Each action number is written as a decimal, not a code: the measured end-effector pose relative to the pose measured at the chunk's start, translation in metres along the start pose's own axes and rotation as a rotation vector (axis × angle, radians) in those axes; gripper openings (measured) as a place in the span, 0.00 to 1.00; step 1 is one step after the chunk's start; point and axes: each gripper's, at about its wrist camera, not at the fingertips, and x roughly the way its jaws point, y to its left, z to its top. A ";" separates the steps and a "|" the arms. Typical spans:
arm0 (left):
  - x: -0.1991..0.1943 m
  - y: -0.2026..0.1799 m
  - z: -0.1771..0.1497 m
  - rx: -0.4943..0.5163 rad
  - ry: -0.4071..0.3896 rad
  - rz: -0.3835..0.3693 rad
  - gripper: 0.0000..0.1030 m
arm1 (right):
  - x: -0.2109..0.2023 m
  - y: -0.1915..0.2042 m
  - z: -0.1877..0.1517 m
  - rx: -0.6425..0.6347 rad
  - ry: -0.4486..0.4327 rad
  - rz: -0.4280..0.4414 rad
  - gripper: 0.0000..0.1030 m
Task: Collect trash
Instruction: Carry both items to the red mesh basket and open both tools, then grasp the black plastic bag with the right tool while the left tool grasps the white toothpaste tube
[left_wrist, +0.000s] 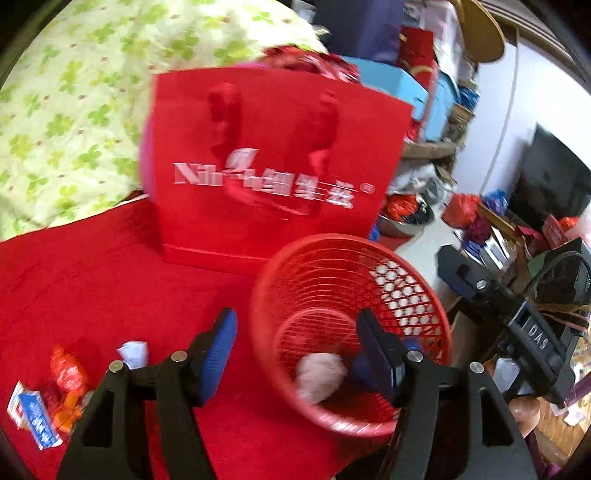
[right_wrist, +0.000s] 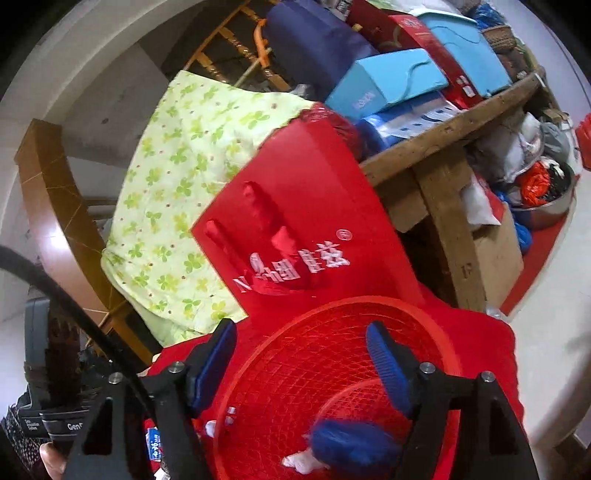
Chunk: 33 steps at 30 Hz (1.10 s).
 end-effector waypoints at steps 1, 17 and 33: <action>-0.009 0.013 -0.006 -0.021 -0.013 0.018 0.68 | -0.001 0.006 -0.001 -0.010 -0.006 0.013 0.74; -0.170 0.212 -0.171 -0.332 -0.068 0.623 0.78 | 0.027 0.187 -0.086 -0.325 0.077 0.407 0.82; -0.110 0.235 -0.226 -0.368 0.022 0.452 0.78 | 0.184 0.210 -0.216 -0.093 0.748 0.255 0.82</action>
